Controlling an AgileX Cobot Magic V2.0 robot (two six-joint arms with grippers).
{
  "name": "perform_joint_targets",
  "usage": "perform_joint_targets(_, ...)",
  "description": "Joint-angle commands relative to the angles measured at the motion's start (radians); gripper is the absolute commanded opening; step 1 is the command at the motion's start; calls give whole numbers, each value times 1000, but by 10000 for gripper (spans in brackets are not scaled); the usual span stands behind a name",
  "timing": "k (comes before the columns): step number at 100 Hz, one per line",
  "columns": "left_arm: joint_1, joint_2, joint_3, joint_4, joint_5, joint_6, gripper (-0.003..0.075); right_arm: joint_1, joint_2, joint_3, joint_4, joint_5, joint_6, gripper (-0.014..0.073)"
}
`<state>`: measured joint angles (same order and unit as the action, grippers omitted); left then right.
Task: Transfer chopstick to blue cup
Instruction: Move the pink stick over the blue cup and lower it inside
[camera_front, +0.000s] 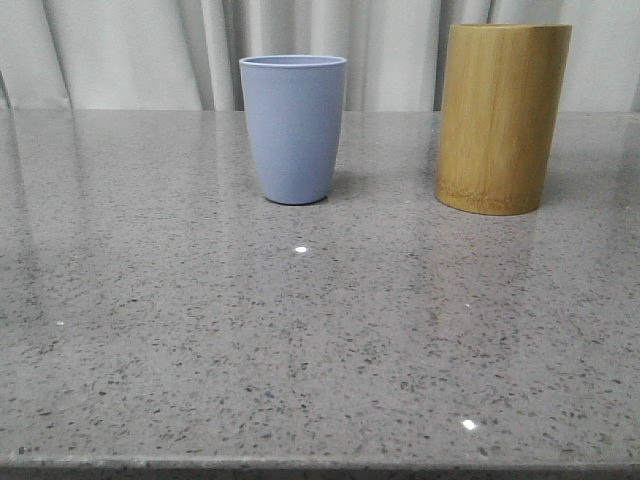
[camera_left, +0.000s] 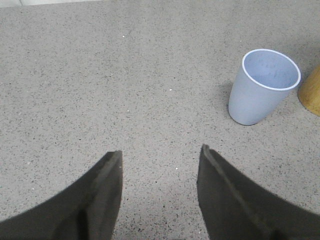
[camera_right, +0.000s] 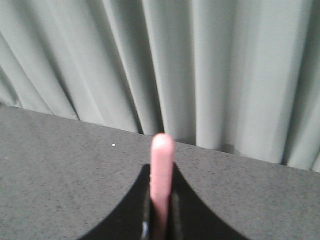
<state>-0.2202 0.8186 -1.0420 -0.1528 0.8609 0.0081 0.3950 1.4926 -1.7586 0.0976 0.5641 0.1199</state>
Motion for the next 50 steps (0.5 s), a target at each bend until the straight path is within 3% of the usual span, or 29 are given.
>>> perform_joint_targets(1,2,-6,-23,-12,-65,-8,345,38,-35,-37,20,-89,-8,-9)
perform_joint_targets(30,2,-6,-23,-13,-65,-8,345,145,69,-37,57,-200,-8,-9)
perform_joint_targets(50,2,-6,-23,-13,-65,-8,345,156,147,-37,57,-217,-8,-6)
